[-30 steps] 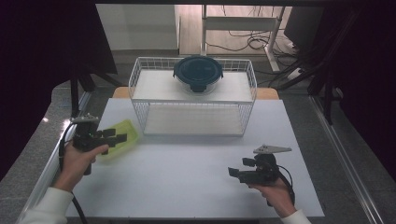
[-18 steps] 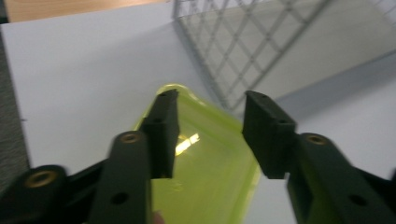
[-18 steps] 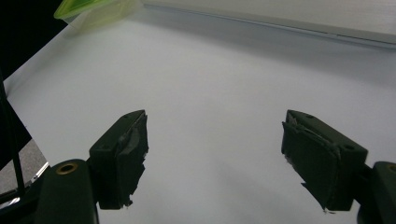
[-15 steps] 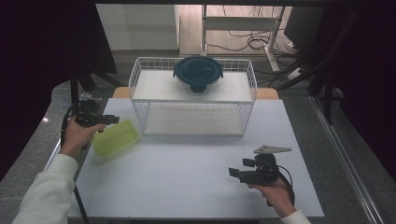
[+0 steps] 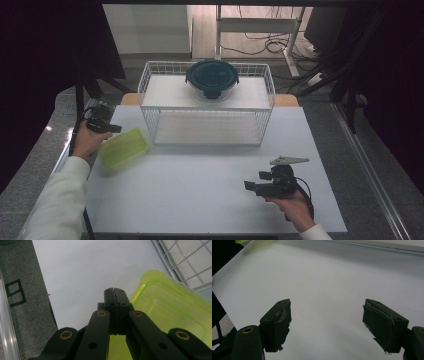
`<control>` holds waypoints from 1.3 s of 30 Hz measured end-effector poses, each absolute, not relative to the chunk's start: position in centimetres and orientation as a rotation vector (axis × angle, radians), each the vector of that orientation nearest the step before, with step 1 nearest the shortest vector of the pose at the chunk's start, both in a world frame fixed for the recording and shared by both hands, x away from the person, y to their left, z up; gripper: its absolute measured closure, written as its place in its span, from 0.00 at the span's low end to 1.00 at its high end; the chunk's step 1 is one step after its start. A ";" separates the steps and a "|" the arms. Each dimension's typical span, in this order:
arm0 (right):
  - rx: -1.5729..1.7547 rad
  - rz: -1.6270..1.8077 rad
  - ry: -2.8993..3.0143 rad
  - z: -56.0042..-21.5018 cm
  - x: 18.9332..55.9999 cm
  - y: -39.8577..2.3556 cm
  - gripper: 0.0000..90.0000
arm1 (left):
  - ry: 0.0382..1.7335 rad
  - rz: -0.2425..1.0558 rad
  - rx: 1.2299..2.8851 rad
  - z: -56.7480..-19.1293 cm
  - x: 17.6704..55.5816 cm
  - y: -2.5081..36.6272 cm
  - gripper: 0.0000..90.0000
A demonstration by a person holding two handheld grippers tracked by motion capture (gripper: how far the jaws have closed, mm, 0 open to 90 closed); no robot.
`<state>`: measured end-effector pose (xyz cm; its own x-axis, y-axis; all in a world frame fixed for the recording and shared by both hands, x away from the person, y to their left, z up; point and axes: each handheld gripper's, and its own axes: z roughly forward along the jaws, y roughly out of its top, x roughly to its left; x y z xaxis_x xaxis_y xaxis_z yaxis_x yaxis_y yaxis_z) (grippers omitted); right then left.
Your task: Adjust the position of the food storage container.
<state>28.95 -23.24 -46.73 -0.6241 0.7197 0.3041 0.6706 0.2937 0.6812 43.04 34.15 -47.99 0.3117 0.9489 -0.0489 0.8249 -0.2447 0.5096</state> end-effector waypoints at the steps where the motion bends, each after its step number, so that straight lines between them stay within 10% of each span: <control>1: 1.333 1.257 2.477 -46.8 29.0 -23.2 0.25 | 1.570 0.381 2.158 -48.2 43.1 34.2 1.00; 39: 1.327 1.285 2.500 -46.4 29.0 -22.9 0.26 | 1.267 0.173 2.343 -48.6 37.0 27.0 1.00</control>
